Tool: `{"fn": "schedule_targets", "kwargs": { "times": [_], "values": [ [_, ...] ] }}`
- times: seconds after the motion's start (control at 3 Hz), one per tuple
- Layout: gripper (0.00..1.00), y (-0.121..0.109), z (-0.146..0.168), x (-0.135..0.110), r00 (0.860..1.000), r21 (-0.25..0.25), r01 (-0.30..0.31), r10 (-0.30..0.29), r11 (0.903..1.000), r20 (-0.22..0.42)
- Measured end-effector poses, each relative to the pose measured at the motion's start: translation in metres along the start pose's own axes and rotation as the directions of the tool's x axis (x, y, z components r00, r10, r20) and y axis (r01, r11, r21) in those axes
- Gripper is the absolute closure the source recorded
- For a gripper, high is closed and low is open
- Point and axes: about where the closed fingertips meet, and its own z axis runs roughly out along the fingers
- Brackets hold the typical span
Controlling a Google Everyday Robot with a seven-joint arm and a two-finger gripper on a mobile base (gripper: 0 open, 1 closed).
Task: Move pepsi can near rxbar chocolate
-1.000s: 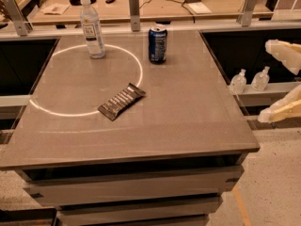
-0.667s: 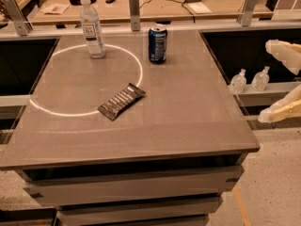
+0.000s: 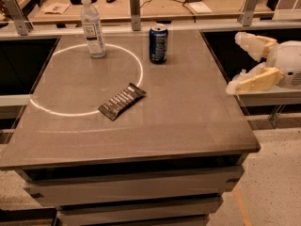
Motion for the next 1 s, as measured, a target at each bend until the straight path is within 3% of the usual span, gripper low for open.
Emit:
{"fn": "schedule_targets", "kwargs": {
  "times": [0.33,0.67,1.0],
  "values": [
    [0.00,-0.029,0.028,-0.006,0.999,-0.015,0.049,-0.049,0.9987,0.009],
    [0.00,-0.054,0.048,0.002,0.992,0.027,0.109,-0.107,0.9937,-0.059],
    [0.00,-0.073,0.064,0.018,0.996,0.058,0.085,-0.084,0.9946,-0.035]
  ]
}}
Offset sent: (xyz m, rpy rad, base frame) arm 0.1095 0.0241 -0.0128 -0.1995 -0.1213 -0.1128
